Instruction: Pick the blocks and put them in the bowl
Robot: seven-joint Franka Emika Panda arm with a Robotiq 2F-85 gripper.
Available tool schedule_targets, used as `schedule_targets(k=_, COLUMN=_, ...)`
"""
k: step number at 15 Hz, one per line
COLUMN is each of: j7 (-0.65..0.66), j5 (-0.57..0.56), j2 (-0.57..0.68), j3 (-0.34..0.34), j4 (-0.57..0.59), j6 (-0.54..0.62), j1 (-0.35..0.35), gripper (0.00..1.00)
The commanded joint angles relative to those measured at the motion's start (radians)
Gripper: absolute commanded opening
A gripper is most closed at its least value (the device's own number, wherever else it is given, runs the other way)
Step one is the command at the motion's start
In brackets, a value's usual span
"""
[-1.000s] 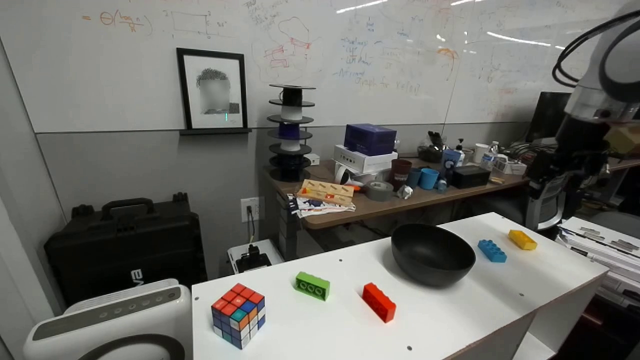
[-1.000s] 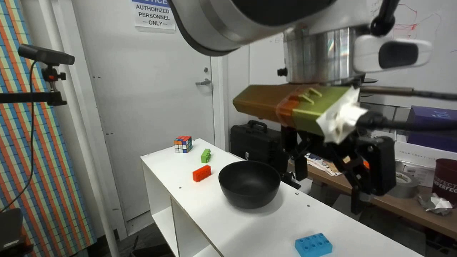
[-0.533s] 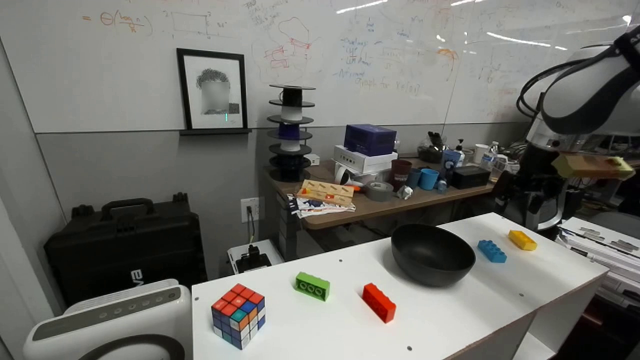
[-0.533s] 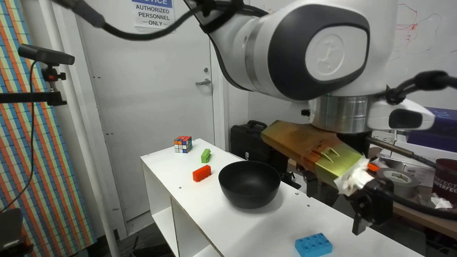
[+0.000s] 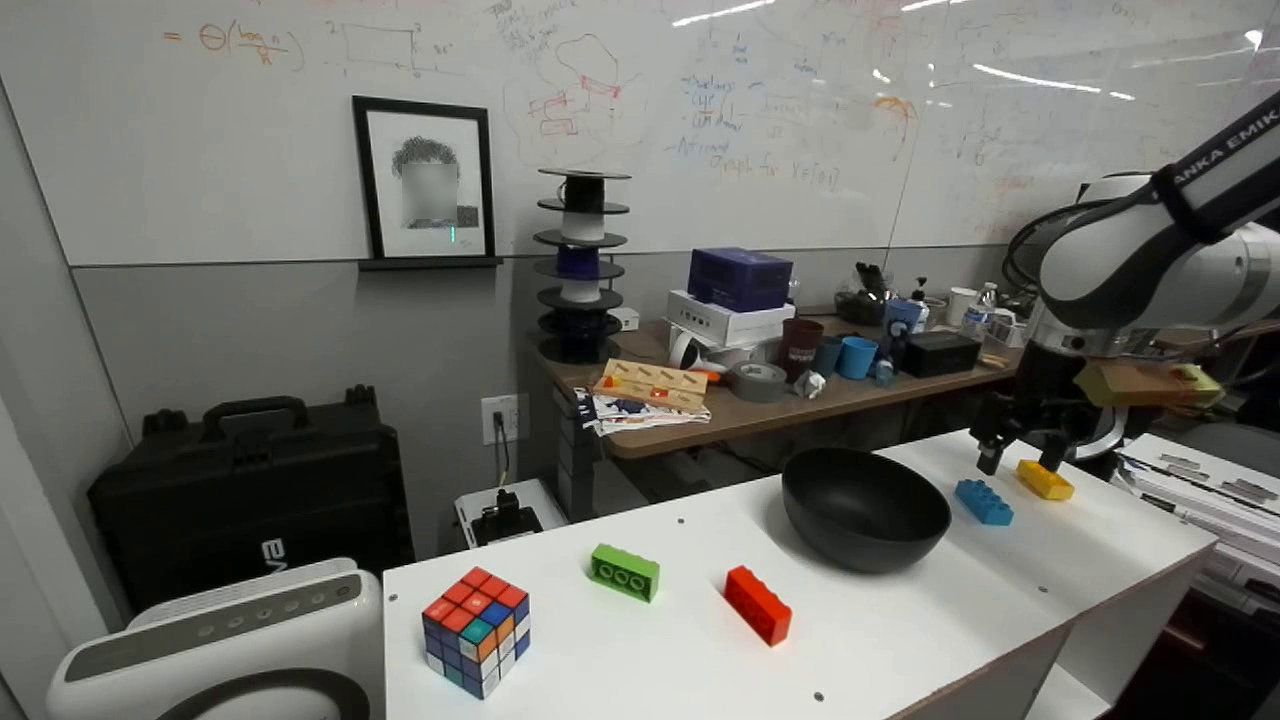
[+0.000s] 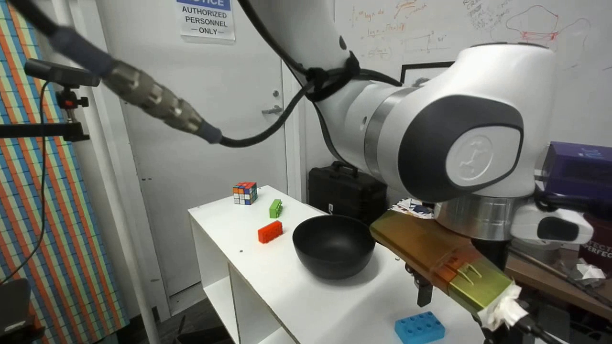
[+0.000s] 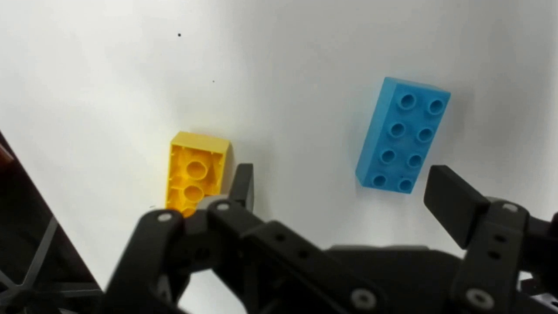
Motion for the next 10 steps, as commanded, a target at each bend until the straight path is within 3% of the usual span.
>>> schedule_targets(k=1, j7=-0.049, j5=0.001, j2=0.059, j3=0.029, j4=0.080, j6=-0.039, j1=-0.006, gripper=1.00)
schedule_targets(k=6, j7=-0.073, j5=0.004, j2=0.095, j3=0.051, j4=0.106, j6=-0.101, j1=-0.005, gripper=1.00)
schedule_targets(k=7, j7=-0.073, j5=-0.003, j2=0.098, j3=0.046, j4=0.104, j6=-0.111, j1=-0.001, gripper=0.92)
schedule_targets(k=8, j7=-0.076, j5=-0.003, j2=0.100, j3=0.045, j4=0.103, j6=-0.123, j1=-0.002, gripper=0.73)
schedule_targets(k=10, j7=-0.079, j5=-0.008, j2=0.096, j3=0.037, j4=0.092, j6=-0.125, j1=-0.001, gripper=0.58)
